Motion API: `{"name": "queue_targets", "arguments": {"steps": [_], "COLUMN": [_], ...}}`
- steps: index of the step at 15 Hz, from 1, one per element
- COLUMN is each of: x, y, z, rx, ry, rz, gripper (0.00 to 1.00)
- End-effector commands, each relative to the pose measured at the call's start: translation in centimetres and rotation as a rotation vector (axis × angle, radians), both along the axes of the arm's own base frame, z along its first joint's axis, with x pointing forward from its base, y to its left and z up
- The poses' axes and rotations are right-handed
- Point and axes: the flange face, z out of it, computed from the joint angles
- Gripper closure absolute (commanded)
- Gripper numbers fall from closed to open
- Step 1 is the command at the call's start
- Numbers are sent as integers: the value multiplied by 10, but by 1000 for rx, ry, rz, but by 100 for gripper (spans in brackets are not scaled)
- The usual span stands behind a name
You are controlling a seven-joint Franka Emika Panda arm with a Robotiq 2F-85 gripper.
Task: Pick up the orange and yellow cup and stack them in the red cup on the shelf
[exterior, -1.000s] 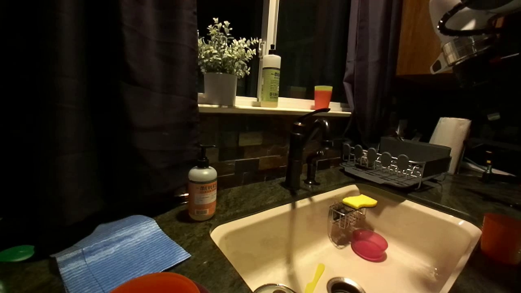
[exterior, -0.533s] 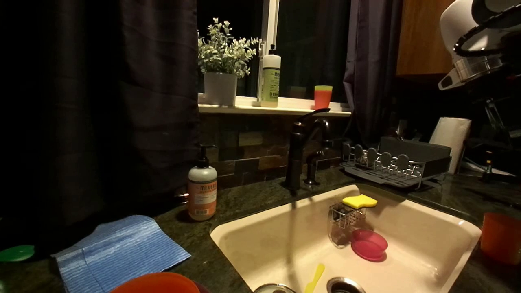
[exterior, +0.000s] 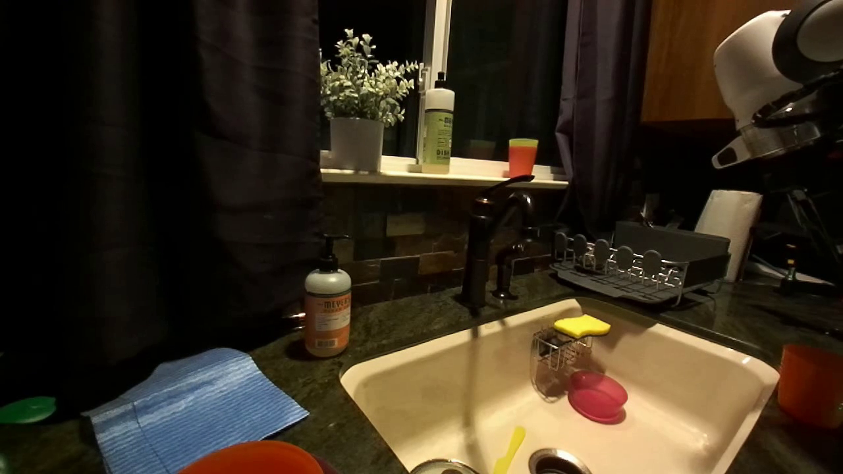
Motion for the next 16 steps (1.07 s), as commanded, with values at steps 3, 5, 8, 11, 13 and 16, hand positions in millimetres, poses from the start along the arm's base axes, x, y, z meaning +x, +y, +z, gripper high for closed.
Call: {"name": "queue_targets", "arguments": {"steps": [3, 5, 8, 11, 13, 16], "x": [-1, 7, 15, 23, 22, 14], "y": [0, 6, 14, 21, 24, 26], "z": [-1, -5, -7, -9, -10, -16], "rx": [-1, -12, 22, 57, 84, 71], "ry": [3, 11, -3, -28, -28, 38], "rz": [1, 65, 150, 206, 187, 99], "gripper": [0, 0, 0, 0, 0, 0]}}
